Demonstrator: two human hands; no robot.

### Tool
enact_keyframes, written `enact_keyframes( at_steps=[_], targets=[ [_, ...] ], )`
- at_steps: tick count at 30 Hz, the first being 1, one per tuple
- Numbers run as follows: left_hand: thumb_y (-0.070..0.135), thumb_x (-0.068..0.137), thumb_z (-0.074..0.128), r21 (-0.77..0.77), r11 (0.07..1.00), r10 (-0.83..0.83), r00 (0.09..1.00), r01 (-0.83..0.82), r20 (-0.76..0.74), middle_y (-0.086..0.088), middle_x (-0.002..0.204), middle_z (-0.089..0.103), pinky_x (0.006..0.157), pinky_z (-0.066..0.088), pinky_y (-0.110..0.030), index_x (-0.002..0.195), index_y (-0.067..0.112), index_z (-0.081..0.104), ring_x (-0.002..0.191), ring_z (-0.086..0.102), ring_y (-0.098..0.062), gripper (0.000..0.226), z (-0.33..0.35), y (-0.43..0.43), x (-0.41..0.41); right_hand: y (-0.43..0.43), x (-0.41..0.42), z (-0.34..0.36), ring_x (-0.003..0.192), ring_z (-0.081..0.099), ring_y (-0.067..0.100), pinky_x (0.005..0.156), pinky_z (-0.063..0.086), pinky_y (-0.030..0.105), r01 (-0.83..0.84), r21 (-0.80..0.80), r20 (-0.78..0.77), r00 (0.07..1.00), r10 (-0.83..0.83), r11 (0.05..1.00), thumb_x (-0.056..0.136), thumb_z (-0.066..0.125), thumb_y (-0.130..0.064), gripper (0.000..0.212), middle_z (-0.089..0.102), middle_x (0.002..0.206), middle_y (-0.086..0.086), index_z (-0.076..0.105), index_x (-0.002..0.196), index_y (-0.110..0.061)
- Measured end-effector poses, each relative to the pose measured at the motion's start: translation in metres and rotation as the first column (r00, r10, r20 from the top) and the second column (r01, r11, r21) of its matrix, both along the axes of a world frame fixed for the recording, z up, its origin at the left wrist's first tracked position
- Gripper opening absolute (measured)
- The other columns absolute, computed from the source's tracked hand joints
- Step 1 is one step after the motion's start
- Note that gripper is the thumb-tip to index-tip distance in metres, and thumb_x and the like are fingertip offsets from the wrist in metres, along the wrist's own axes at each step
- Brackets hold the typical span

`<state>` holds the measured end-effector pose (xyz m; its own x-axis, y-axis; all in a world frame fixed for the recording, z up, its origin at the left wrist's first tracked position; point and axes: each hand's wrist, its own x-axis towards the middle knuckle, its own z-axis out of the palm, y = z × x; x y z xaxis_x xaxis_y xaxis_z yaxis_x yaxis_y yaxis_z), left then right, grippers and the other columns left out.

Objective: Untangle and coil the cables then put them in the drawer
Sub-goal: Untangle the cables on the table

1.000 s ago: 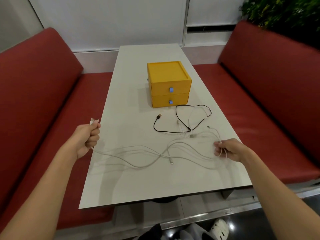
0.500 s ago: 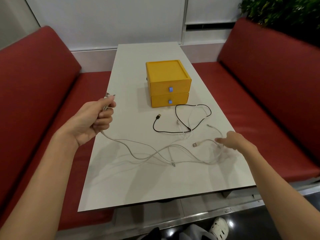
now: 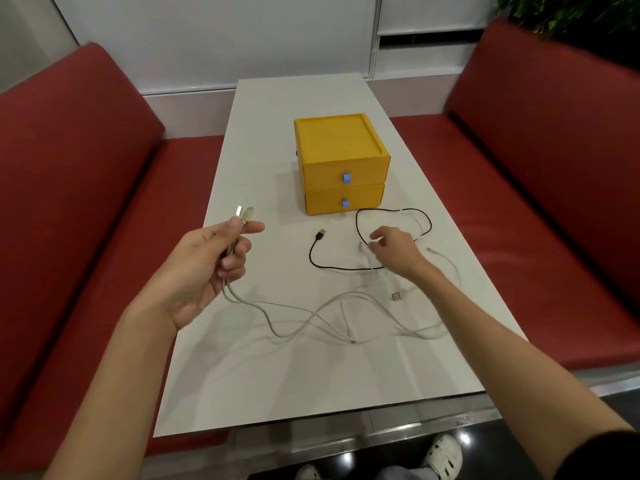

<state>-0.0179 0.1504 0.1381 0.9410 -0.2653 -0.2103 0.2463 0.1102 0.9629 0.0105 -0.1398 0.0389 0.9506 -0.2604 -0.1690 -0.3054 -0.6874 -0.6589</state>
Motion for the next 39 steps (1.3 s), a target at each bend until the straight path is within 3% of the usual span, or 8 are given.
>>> enact_keyframes(
  at_steps=[4, 8, 12, 18, 22, 29, 35, 39],
  targets=[
    [0.028, 0.099, 0.047, 0.015, 0.999, 0.031, 0.999, -0.031, -0.018, 0.006, 0.058, 0.043, 0.044, 0.025, -0.013, 0.106, 0.002, 0.064, 0.043, 0.028, -0.002, 0.032, -0.006, -0.002, -0.005, 0.011, 0.01, -0.024, 0.066, 0.05, 0.021, 0.06, 0.044, 0.034, 0.106, 0.06, -0.12, 0.988, -0.098, 0.993, 0.09, 0.062, -0.022, 0.031, 0.06, 0.076, 0.019, 0.058, 0.079, 0.007],
    [0.027, 0.099, 0.047, 0.016, 0.998, 0.069, 0.997, -0.068, -0.027, 0.007, 0.054, 0.041, 0.041, 0.024, -0.012, 0.104, 0.002, 0.064, 0.04, 0.025, -0.001, 0.031, -0.009, 0.002, -0.006, 0.002, 0.02, -0.015, 0.062, 0.055, 0.015, 0.051, 0.042, 0.023, 0.254, 0.331, -0.171, 0.963, -0.207, 0.909, 0.091, 0.057, -0.005, 0.014, 0.066, 0.074, 0.01, 0.068, 0.095, 0.004],
    [0.023, 0.099, 0.048, 0.01, 0.997, 0.075, 0.996, -0.074, -0.057, 0.006, 0.051, 0.041, 0.038, 0.021, -0.013, 0.102, 0.001, 0.064, 0.038, 0.024, -0.001, 0.028, -0.012, -0.002, -0.007, -0.002, 0.024, 0.015, 0.056, 0.055, 0.015, 0.053, 0.044, 0.025, 0.281, 0.523, -0.16, 0.96, -0.231, 0.805, 0.091, 0.048, 0.009, 0.019, 0.062, 0.072, 0.011, 0.061, 0.102, 0.002],
    [0.024, 0.1, 0.05, -0.024, 0.998, 0.051, 0.997, -0.052, -0.054, 0.006, 0.053, 0.043, 0.037, 0.024, -0.013, 0.102, 0.002, 0.065, 0.038, 0.027, -0.002, 0.027, -0.011, -0.02, -0.003, 0.01, 0.012, 0.075, 0.058, 0.052, 0.016, 0.056, 0.044, 0.027, 0.138, 0.704, 0.002, 0.981, -0.196, 0.697, 0.091, 0.049, 0.004, 0.014, 0.062, 0.075, 0.011, 0.062, 0.093, -0.002],
    [0.024, 0.098, 0.054, -0.045, 0.994, 0.099, 0.995, -0.1, -0.014, 0.005, 0.06, 0.048, 0.038, 0.03, -0.013, 0.095, 0.007, 0.067, 0.04, 0.033, -0.002, 0.022, -0.01, -0.039, 0.001, 0.028, -0.01, 0.089, 0.058, 0.056, 0.01, 0.064, 0.048, 0.025, 0.013, 0.813, 0.175, 0.948, -0.266, 0.582, 0.093, 0.056, -0.005, 0.015, 0.064, 0.077, 0.007, 0.065, 0.104, 0.001],
    [0.017, 0.097, 0.056, 0.019, 0.979, 0.198, 0.973, -0.202, 0.121, 0.003, 0.081, 0.063, 0.048, 0.033, -0.014, 0.1, 0.011, 0.069, 0.051, 0.039, -0.004, 0.015, -0.02, -0.078, -0.005, 0.07, -0.041, 0.073, 0.07, 0.059, 0.015, 0.076, 0.045, 0.032, -0.067, 0.723, 0.274, 0.941, -0.197, 0.687, 0.093, 0.056, -0.004, 0.012, 0.066, 0.077, 0.006, 0.067, 0.093, -0.007],
    [0.024, 0.095, 0.06, 0.076, 0.976, 0.187, 0.961, -0.205, 0.202, 0.021, 0.055, 0.051, 0.057, 0.043, -0.016, 0.104, 0.017, 0.072, 0.062, 0.042, -0.007, 0.017, -0.032, -0.088, -0.004, 0.082, -0.042, 0.068, 0.067, 0.062, 0.009, 0.067, 0.045, 0.025, -0.097, 0.673, 0.312, 0.936, -0.162, 0.733, 0.092, 0.057, -0.009, 0.014, 0.068, 0.074, 0.002, 0.068, 0.098, -0.003],
    [0.025, 0.095, 0.059, 0.035, 0.982, 0.173, 0.963, -0.183, 0.206, 0.013, 0.082, 0.067, 0.07, 0.049, -0.02, 0.109, 0.02, 0.071, 0.074, 0.058, -0.004, 0.019, -0.032, -0.09, -0.002, 0.089, -0.039, 0.068, 0.064, 0.06, 0.004, 0.059, 0.046, 0.012, -0.156, 0.61, 0.348, 0.933, -0.086, 0.777, 0.092, 0.059, -0.012, 0.015, 0.068, 0.074, 0.001, 0.071, 0.096, -0.004]
  ],
)
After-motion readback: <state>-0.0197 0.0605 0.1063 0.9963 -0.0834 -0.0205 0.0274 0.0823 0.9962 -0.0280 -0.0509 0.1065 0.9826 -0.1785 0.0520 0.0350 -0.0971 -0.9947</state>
